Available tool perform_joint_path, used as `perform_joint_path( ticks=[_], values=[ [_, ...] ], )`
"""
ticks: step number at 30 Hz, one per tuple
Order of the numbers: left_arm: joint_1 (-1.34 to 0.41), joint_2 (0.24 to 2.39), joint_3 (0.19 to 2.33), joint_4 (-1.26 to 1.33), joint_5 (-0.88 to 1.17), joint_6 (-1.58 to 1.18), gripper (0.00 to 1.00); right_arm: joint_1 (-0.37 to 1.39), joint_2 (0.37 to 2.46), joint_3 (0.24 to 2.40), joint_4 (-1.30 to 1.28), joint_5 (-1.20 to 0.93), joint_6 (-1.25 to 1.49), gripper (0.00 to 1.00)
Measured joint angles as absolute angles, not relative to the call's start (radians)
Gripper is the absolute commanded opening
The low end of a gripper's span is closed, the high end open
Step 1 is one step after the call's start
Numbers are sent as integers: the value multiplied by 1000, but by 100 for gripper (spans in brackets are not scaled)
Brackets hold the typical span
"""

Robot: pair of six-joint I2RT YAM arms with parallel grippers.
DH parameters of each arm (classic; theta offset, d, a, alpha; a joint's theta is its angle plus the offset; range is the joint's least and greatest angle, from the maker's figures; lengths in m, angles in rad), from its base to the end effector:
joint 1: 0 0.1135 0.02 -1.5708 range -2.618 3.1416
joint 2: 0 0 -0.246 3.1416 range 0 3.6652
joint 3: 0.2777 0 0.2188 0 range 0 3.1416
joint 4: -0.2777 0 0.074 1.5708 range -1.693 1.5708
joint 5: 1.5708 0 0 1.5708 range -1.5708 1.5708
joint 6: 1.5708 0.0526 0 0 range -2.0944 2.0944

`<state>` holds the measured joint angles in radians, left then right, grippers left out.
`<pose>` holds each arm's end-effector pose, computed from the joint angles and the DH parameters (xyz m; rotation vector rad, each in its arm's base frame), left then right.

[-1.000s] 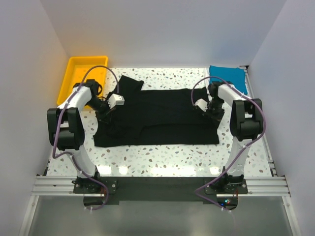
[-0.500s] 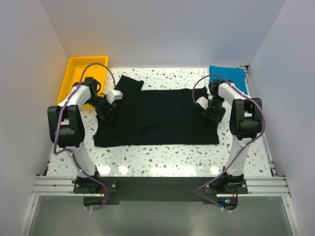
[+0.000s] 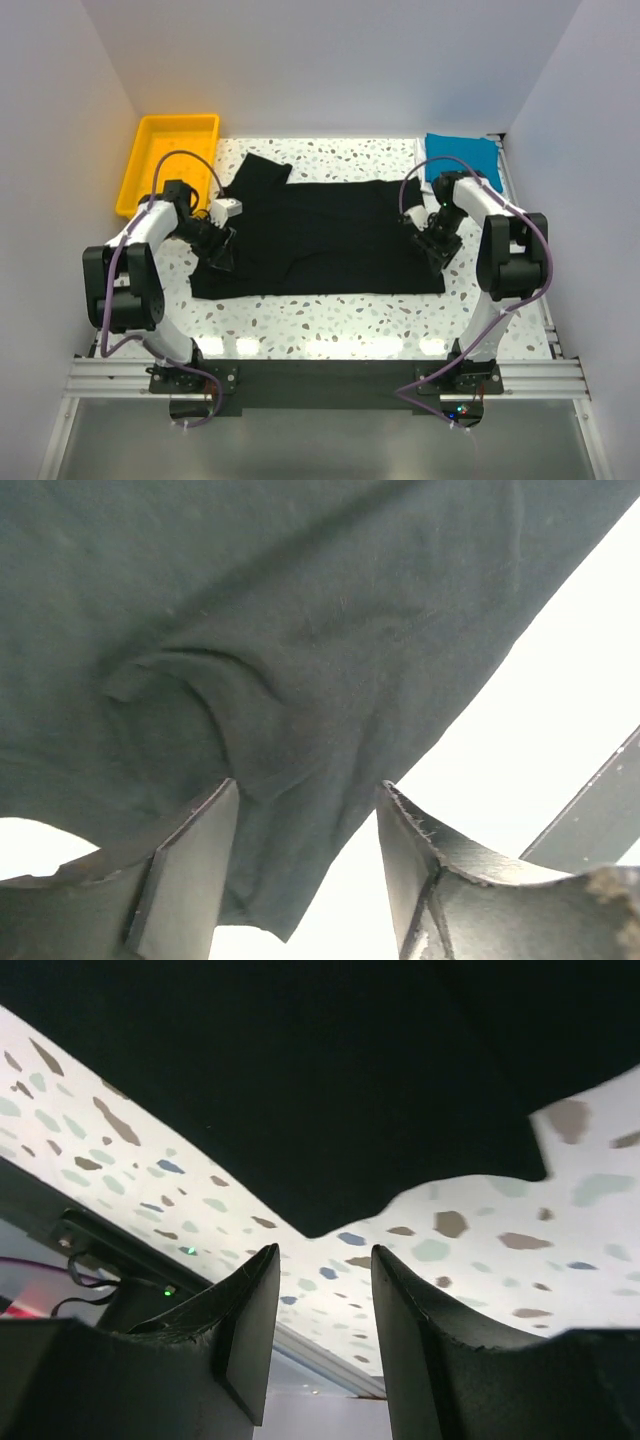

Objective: Fold and stack the t-shirts
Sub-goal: Fold the tshirt

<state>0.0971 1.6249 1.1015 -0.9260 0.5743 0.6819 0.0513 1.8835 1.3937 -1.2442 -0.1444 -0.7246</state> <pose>0.2614 -0.0033 0.1886 0.8348 2.6031 -0.6836 0.2883 0.0224 0.1771 1.1266 -2.8040 -0.2879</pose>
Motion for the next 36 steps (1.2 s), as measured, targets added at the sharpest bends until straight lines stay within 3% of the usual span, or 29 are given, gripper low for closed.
perform_joint_path(
  ticks=[8,15,18,25,31,36],
  values=[
    [78,1684,1065,-850,557,592,65,51,1884,1275,-1209,-169,-696,44],
    [51,1705,1043,-796,504,532,52,53,1884,1290,-1209,-199,-688,42],
    [51,1717,1043,-789,490,509,34,57,1884,1328,-1213,-228,-683,39],
    [47,1734,1097,-822,547,497,4,73,1885,1362,-1209,-258,-672,34],
    [40,1818,1261,-830,635,477,6,73,1885,1342,-1204,-257,-671,34],
    [38,1939,1391,-798,700,401,18,73,1885,1339,-1203,-255,-669,34]
  ],
)
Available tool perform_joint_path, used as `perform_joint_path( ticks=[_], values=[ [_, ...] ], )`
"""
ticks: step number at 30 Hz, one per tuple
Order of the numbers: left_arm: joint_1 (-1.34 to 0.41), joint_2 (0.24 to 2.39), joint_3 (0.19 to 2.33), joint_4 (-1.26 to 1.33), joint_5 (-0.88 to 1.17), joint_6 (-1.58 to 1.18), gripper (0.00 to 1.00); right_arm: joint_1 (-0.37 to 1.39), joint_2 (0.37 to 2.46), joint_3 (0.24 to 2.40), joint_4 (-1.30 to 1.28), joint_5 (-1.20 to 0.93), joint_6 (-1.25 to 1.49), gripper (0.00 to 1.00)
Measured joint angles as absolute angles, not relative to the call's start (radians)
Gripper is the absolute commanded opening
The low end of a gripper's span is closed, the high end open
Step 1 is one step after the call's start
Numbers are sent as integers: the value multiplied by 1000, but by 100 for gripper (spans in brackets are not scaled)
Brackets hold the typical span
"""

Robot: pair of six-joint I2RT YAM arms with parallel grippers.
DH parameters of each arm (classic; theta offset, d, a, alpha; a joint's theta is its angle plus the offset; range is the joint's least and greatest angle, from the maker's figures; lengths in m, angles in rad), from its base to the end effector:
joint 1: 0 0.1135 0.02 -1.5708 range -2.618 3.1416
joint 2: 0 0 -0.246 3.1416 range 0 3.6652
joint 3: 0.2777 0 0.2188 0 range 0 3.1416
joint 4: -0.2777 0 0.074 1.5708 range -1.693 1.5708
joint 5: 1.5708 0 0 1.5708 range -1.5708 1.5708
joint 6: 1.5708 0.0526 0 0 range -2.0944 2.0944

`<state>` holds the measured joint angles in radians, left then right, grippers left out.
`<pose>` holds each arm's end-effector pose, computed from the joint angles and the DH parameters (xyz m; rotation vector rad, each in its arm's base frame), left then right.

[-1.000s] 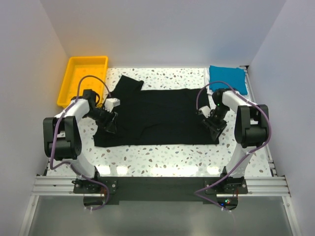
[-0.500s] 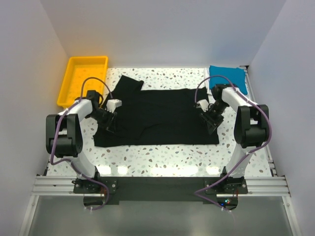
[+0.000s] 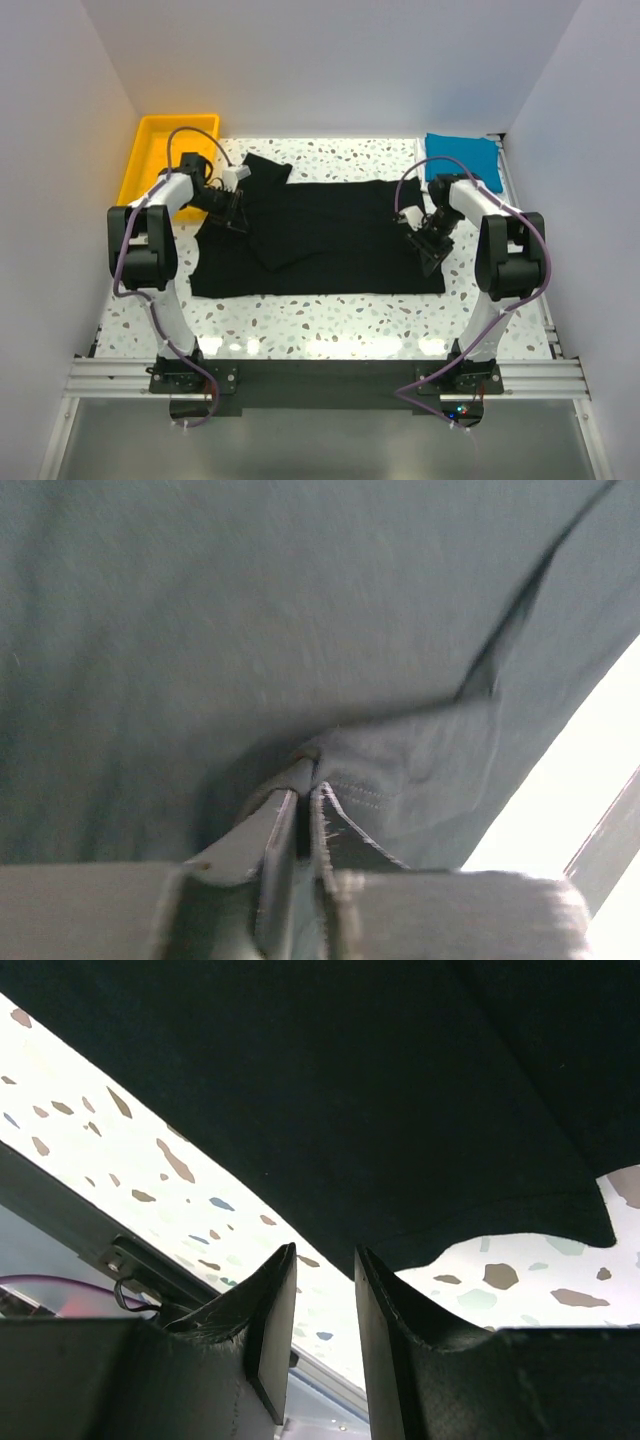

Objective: Fold and stack the t-shirts
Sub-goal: Fold the tshirt

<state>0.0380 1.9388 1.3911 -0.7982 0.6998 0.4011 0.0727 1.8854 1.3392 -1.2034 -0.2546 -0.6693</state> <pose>0.3459 -0.0208 0.1733 0.5841 2.5789 -0.8760 0.2832 0.0339 0.1665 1.0602 -2.8208 -0.4480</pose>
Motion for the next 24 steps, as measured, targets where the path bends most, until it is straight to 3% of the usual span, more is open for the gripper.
perform_joint_path(
  ticks=[2,4,8,19,24],
  values=[
    [38,1976,1415,-768,722,362,21,73,1885,1335,-1201,-252,-669,34],
    [38,1993,1420,-735,736,322,35,73,1885,1324,-1198,-248,-669,33],
    [42,1989,1419,-659,762,237,46,73,1885,1292,-1186,-227,-670,33],
    [49,1667,1236,-647,684,411,48,72,1857,1267,-1176,-200,-673,33],
    [-32,1612,1038,-648,591,485,58,72,1855,1263,-1167,-192,-673,33]
  ],
)
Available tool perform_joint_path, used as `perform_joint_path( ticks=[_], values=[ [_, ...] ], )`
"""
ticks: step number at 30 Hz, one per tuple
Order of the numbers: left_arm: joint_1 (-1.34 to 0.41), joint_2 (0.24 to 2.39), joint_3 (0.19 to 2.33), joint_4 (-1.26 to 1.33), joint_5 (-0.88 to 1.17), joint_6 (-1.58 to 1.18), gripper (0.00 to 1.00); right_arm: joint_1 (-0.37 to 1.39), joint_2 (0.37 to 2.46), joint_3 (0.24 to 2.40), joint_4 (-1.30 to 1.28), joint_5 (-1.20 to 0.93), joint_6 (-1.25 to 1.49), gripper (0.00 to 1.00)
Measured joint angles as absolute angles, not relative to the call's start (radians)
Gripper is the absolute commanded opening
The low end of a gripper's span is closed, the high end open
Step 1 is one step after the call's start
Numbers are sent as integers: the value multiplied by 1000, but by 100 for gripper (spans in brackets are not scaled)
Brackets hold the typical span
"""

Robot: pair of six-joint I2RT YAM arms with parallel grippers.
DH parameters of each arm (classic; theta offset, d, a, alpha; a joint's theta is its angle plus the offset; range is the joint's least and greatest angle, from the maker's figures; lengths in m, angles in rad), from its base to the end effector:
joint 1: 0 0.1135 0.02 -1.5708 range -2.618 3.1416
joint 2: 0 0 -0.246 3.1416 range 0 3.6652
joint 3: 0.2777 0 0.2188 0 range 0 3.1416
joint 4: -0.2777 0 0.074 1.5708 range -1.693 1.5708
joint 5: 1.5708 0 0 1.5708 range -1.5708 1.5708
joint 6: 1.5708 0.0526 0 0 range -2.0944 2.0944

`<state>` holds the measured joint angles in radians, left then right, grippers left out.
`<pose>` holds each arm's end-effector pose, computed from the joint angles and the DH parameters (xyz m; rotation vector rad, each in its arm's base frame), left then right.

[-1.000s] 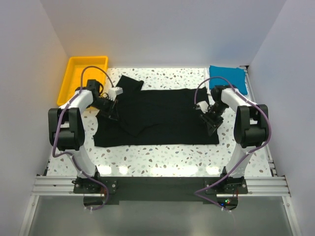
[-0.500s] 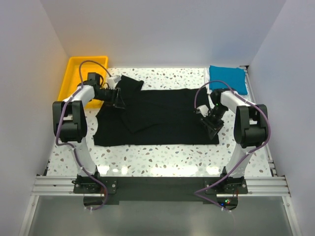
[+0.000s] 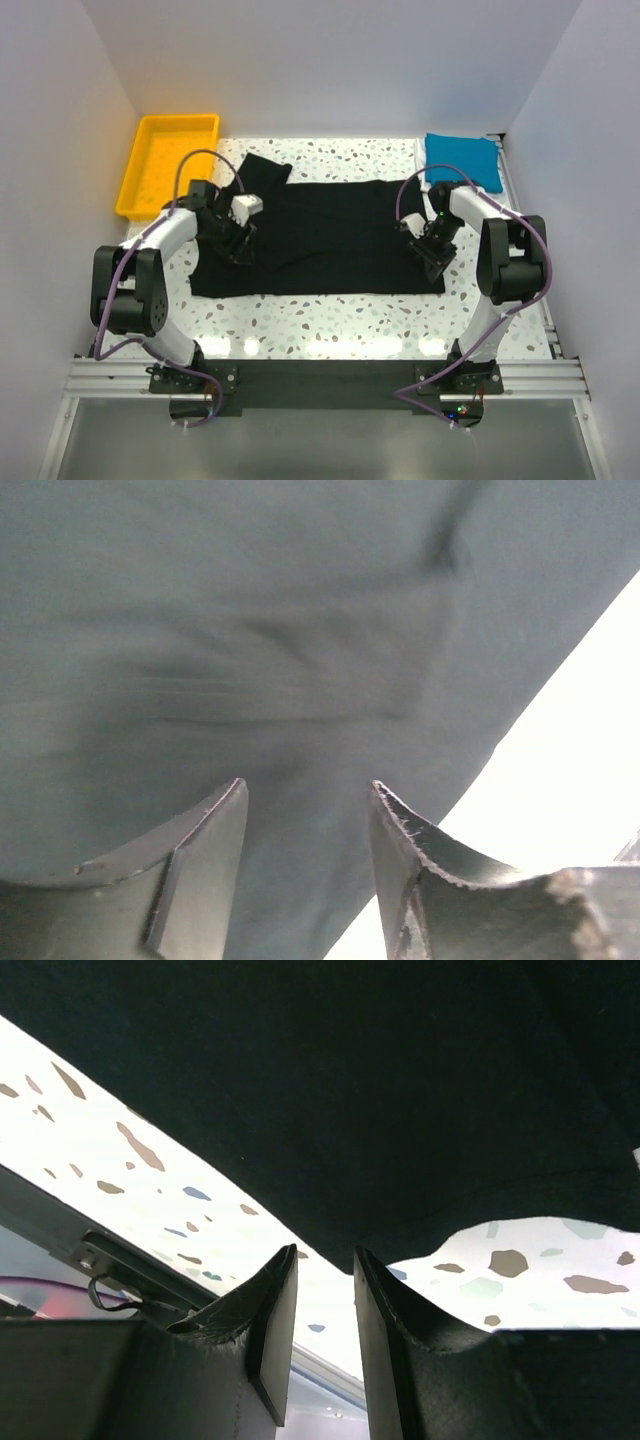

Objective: Fold and stack the t-shirts
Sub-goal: Fold the tshirt

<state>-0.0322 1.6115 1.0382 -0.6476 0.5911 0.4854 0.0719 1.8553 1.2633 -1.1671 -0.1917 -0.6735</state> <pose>0.2786 -0.0383 0.1850 0.7995 2.4740 -0.6672 0.2722 0.0296 0.1586 1.0662 -2.8018 -0.3591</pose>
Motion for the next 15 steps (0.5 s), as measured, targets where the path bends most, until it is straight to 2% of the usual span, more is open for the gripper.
perform_joint_path(
  ticks=[2,9,15],
  values=[
    [-103,1612,981,-643,547,492,61,72,1854,1252,-1161,-181,-673,33],
    [-305,1608,939,-543,390,472,60,69,1845,1235,-1162,-167,-673,33],
    [-393,1611,931,-490,280,443,51,56,1843,1235,-1161,-165,-674,33]
  ],
)
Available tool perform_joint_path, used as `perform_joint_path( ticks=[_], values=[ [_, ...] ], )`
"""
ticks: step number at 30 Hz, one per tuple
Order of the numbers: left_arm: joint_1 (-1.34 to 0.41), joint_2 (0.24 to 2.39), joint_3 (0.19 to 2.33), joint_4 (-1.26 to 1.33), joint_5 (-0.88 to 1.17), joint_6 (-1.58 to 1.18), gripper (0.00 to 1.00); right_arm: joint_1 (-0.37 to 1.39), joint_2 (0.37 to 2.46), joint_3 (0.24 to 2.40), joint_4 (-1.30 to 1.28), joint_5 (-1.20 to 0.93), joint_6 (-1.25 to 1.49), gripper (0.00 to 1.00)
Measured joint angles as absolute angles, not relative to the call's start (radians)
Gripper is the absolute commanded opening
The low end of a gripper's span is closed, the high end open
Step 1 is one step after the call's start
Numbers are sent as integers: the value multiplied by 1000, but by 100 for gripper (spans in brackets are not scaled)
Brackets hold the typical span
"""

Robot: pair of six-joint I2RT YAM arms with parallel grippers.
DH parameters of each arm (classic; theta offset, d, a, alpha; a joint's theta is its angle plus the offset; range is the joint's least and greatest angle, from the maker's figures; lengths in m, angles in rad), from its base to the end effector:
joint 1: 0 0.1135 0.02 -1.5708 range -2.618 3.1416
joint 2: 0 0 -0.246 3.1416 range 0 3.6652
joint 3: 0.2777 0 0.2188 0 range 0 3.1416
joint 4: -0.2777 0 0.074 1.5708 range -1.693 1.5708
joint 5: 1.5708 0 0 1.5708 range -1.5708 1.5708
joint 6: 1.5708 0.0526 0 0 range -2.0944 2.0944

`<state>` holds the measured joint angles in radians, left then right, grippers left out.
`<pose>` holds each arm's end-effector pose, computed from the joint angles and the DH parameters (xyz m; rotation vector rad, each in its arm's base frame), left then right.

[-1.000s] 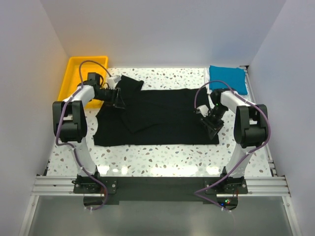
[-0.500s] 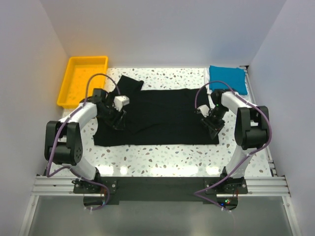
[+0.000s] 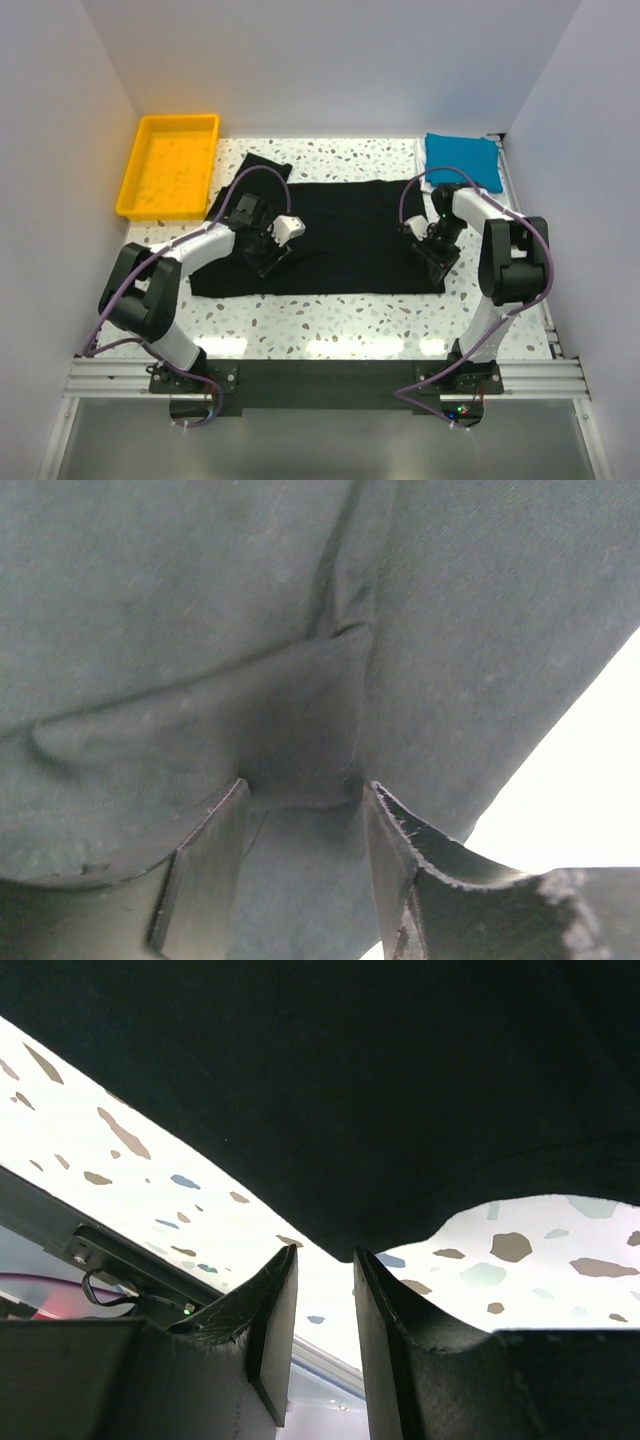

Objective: Fold and stack the t-shirts
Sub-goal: Fold the tshirt

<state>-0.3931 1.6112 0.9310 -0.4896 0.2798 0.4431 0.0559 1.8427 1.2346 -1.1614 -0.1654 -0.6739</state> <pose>0.2530 -0.1206 0.1589 1.1720 2.4467 -0.3680 0.2673 0.0236 0.1561 1.0422 -2.7975 -0.3262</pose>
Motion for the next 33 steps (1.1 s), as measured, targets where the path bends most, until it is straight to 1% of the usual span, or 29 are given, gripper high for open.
perform_joint_path(
  ticks=[3,4,8,9,15,16,18,19,21,22,24,25,26,28,30,33],
  values=[
    [-421,1634,932,-477,251,428,36,50,1843,1235,-1161,-165,-674,33],
    [-426,1646,934,-475,241,427,26,48,1843,1235,-1161,-163,-674,33],
    [-432,1669,973,-472,200,417,3,43,1843,1230,-1159,-155,-677,33],
    [-433,1675,987,-472,191,416,0,41,1843,1226,-1158,-151,-678,33],
    [-434,1736,1121,-479,157,424,0,30,1843,1202,-1157,-148,-683,32],
    [-434,1757,1154,-480,154,430,9,27,1843,1201,-1158,-148,-684,32],
    [-434,1803,1214,-474,148,437,16,24,1842,1200,-1158,-148,-685,32],
    [-434,1821,1235,-469,144,439,24,22,1842,1200,-1158,-148,-685,33],
    [-434,1865,1274,-454,131,446,36,20,1838,1198,-1157,-148,-687,33],
    [-434,1885,1292,-449,125,449,48,19,1834,1197,-1158,-148,-688,33],
    [-434,1911,1319,-435,120,450,57,18,1825,1194,-1158,-148,-689,34],
    [-434,1915,1328,-432,121,448,65,16,1821,1193,-1159,-149,-690,34],
    [-434,1915,1332,-430,122,448,69,14,1816,1193,-1159,-149,-691,34],
    [-433,1902,1334,-426,124,448,71,12,1811,1193,-1161,-150,-693,34],
    [-425,1865,1322,-435,139,448,71,-4,1810,1195,-1169,-160,-694,36],
    [-372,1766,1293,-495,229,449,72,-62,1812,1211,-1198,-191,-698,41]
  ],
)
